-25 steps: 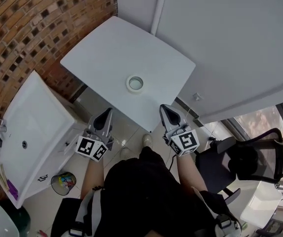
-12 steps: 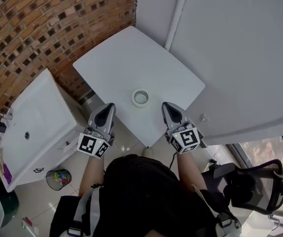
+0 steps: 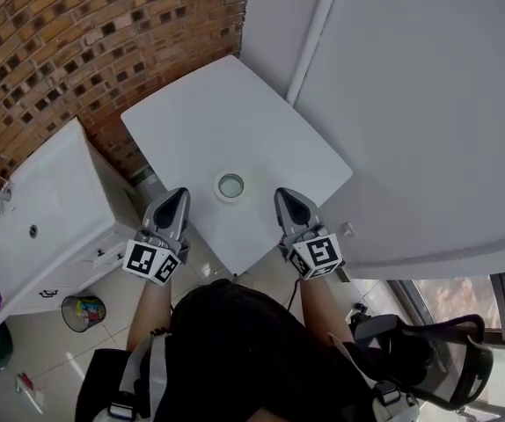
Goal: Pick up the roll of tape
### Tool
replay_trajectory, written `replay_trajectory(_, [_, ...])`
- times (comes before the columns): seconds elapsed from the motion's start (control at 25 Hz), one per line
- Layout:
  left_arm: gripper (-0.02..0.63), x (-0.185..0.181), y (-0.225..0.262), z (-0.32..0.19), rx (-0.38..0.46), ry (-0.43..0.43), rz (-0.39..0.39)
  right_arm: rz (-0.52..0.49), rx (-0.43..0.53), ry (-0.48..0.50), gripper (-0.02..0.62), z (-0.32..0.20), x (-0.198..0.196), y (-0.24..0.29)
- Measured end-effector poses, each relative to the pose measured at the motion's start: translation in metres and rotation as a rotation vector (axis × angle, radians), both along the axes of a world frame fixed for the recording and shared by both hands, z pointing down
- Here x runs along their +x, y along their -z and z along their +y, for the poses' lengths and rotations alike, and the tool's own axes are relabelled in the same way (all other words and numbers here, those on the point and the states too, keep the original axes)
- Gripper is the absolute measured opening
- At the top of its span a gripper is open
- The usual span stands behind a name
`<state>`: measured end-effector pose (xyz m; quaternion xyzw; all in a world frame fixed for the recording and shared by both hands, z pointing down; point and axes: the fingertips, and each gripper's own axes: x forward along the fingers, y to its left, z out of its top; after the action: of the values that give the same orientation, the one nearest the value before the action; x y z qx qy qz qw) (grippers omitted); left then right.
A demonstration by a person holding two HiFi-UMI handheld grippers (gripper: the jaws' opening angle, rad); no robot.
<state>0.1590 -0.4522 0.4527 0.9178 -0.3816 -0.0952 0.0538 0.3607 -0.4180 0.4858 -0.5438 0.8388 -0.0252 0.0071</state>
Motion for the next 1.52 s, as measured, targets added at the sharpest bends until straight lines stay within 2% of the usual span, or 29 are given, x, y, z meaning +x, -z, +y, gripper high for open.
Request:
replay_trajectory(0.2, [0.002,0.018,-0.009,0.008,-0.023,0.021,0.005,-0.008,-0.020,0.033,0.006,0.006,0.012,-0.012])
replay_trajectory(0.44, [0.002,0.036,-0.010,0.012,-0.032,-0.047,-0.003,-0.013,-0.036,0.014,0.005,0.002,0.026,-0.024])
replay_trajectory(0.56, [0.002,0.044,0.005,0.001,-0.042,-0.094,0.046,-0.006,-0.035,-0.001,0.005,0.001,0.029,-0.020])
replay_trajectory(0.64, [0.002,0.052,0.022,-0.006,-0.014,-0.143,0.067,0.008,-0.028,0.003,0.006,-0.004,0.028,-0.014])
replay_trajectory(0.76, [0.002,0.059,0.028,-0.015,0.014,-0.174,0.048,0.018,-0.022,0.003,0.006,-0.012,0.027,-0.011])
replay_trajectory(0.96, [0.002,0.056,0.015,-0.024,-0.006,-0.198,0.016,-0.005,-0.028,-0.006,0.006,-0.029,0.021,-0.010])
replay_trajectory(1.12, [0.002,0.045,-0.002,-0.030,-0.030,-0.194,-0.027,0.030,-0.087,0.050,0.006,-0.041,0.002,-0.028])
replay_trajectory(1.32, [0.002,0.022,-0.031,-0.030,-0.092,-0.145,-0.035,0.074,-0.185,0.106,0.006,-0.045,-0.020,-0.065])
replay_trajectory(1.52, [0.002,0.005,-0.052,-0.032,-0.141,-0.123,-0.047,0.202,-0.310,0.204,0.024,-0.056,-0.048,-0.107])
